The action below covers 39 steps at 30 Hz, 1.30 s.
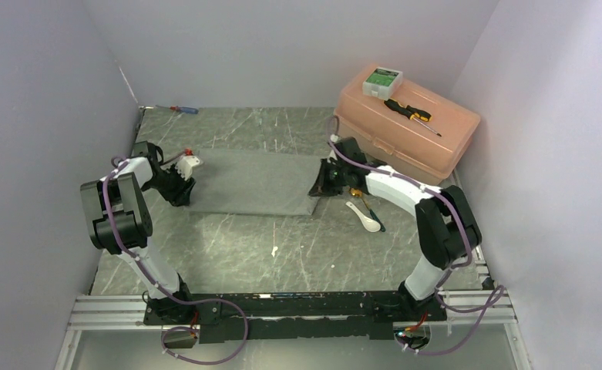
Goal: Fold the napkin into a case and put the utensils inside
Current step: Pick up the rectangle-folded napkin from the center of the board, then fold the rectangle-folded napkin at the center of the board.
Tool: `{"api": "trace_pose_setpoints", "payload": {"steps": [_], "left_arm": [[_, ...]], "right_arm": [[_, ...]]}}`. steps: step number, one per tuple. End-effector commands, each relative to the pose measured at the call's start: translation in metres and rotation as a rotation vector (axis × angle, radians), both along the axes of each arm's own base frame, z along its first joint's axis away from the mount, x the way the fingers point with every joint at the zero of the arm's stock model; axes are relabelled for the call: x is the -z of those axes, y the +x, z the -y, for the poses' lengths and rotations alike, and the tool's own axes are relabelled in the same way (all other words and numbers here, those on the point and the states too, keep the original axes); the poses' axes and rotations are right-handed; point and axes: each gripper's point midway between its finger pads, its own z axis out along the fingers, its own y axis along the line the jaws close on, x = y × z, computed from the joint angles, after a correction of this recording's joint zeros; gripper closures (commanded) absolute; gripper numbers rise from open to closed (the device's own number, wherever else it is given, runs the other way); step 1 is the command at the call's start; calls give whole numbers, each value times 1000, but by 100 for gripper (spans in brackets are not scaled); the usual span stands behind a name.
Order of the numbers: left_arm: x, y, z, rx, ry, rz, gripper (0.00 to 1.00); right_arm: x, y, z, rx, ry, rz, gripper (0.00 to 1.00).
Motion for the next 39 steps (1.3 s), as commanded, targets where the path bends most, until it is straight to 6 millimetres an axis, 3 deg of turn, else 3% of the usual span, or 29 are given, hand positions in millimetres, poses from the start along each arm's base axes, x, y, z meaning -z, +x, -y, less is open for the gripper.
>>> {"api": "trace_pose_setpoints", "payload": {"steps": [1,10,15,19,27,31,35,39], "left_arm": [[-2,-2,-2,-55,-23,-29,48],[-44,12,-6,-204,-224,-13,46],[-45,10,-17,-261,-225,0,46],[-41,6,-27,-302,-226,-4,46],[-34,2,-31,-308,-219,4,46],[-31,3,-32,-314,-227,-2,47],[-31,3,-34,-317,-225,0,47],[-30,2,-35,-318,-226,0,47]], "right_arm": [[-20,7,-45,-111,21,36,100],[-29,7,-159,-347,77,47,100],[-37,15,-224,-450,132,61,100],[-44,21,-264,-499,196,59,100],[-63,35,-309,-515,440,118,100],[-83,43,-325,-523,565,202,100],[-101,41,-339,-547,681,262,100],[-97,29,-358,-618,730,258,100]]}}
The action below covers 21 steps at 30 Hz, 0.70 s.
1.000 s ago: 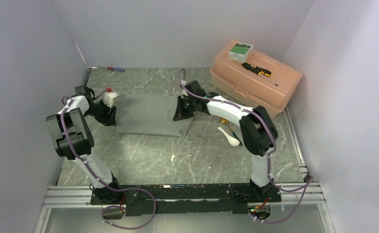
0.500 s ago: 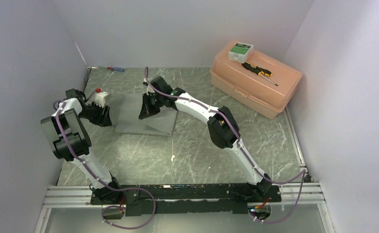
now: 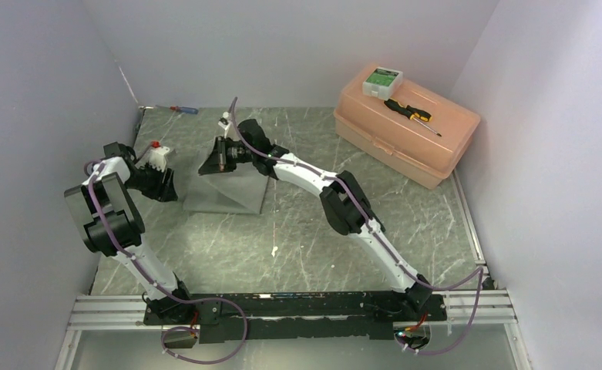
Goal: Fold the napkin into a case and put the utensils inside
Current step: Fold the rectangle-folded napkin at the center of the board.
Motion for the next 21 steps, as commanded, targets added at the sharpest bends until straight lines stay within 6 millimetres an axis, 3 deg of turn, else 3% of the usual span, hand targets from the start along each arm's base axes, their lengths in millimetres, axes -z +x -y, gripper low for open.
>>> {"api": "trace_pose_setpoints", "payload": {"steps": [1,6,7,9,12,14,16,21], "left_arm": [[-8,4,1,-8,-22,36,47],[-5,2,-2,-10,-18,26,47],[-5,3,-3,-12,-16,24,47],[-5,3,-5,-15,-19,18,47],[-8,4,-5,-13,-20,21,47],[-11,4,-5,-7,-21,24,47],[-14,5,-5,-6,-19,24,46],[-24,9,-5,-10,-29,30,46]], "right_arm": [[-29,-18,-29,-113,169,65,100],[14,-28,-38,-152,131,6,99],[24,-29,-38,-155,117,-6,95],[39,-31,-39,-154,94,-15,75],[43,-38,-42,-169,88,12,53],[30,-39,-44,-176,97,39,46],[5,-36,-41,-170,119,87,38],[-76,-18,-11,-116,150,217,33]]}}
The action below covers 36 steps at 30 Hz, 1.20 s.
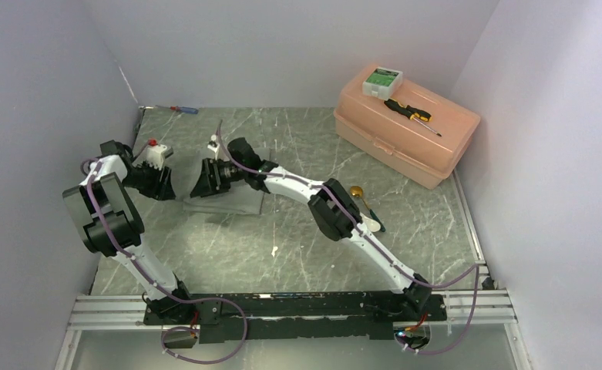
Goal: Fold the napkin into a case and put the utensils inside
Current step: Fold the rectangle-folded napkin at the center of the board, then smooth out the square-folded napkin at the center of the board.
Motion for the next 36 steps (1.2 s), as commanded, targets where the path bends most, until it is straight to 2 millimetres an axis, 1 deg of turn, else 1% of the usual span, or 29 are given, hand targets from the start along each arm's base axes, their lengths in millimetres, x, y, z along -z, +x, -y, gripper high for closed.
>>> {"api": "trace_pose_setpoints", "payload": {"steps": [1,2,4,6,7,8,9,10,11,13,15,17,19,22,26,30,33,35,36], "left_arm": [[-23,13,1,-4,-36,43,46],[-27,15,3,-5,-50,46,46],[-36,19,6,-11,-75,53,45],[-42,22,11,-12,-99,55,45],[-43,22,15,-6,-111,52,45],[-43,22,20,2,-121,44,44],[-42,21,25,13,-125,33,44],[-39,20,30,23,-123,22,44],[-36,19,34,30,-117,16,43],[-31,18,42,41,-113,9,43],[-24,16,49,50,-109,-16,43],[-17,16,54,56,-96,-34,43],[-10,20,54,53,-60,-34,45],[-2,22,53,59,-1,-30,49],[7,19,51,74,59,-35,64],[14,14,47,79,93,-50,79],[16,10,43,78,124,-51,86],[15,9,40,78,145,-42,92],[14,8,40,79,148,-39,93]], "right_arm": [[-160,27,30,56,163,270,33],[-170,33,41,80,145,299,32],[-175,47,67,147,63,352,32],[-161,68,103,244,-64,374,31],[-150,81,123,301,-134,375,31],[-135,98,151,368,-213,361,31],[-121,109,174,418,-277,345,31],[-107,118,197,466,-328,320,31],[-89,122,219,499,-369,295,31],[-65,129,247,540,-412,264,30],[-44,132,260,542,-442,229,31],[-28,134,263,531,-462,211,31],[-14,135,261,516,-471,191,32],[-2,138,253,503,-449,165,34],[10,147,245,506,-425,142,35],[17,157,234,514,-388,126,38],[22,165,229,530,-370,118,41],[26,169,227,538,-366,114,42],[26,171,226,542,-364,117,43]]}}
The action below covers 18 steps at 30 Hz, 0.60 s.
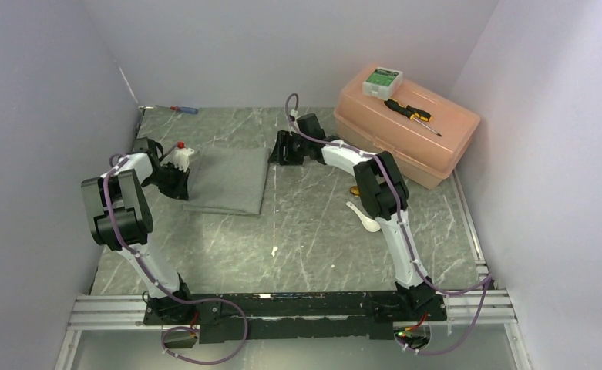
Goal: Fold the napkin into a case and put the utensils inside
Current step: Smooth out the square-folded napkin at the center of the board.
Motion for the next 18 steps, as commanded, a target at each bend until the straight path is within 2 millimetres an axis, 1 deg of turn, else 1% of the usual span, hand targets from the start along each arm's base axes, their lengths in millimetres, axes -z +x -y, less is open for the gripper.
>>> {"api": "trace_pose_setpoints", "payload": {"steps": [1,5,11,15,18], "left_arm": [[-8,0,-8,15,67,50,94],[-12,-4,-6,17,61,51,97],[-21,-7,-1,27,32,56,97],[-28,-12,4,44,13,60,97],[-25,-17,3,59,25,50,97]], "right_arm": [[-10,23,-10,28,52,52,42],[-6,28,-15,35,64,50,41],[-2,27,-25,32,71,44,39],[1,29,-32,44,83,45,41],[-1,31,-38,43,99,48,44]]}}
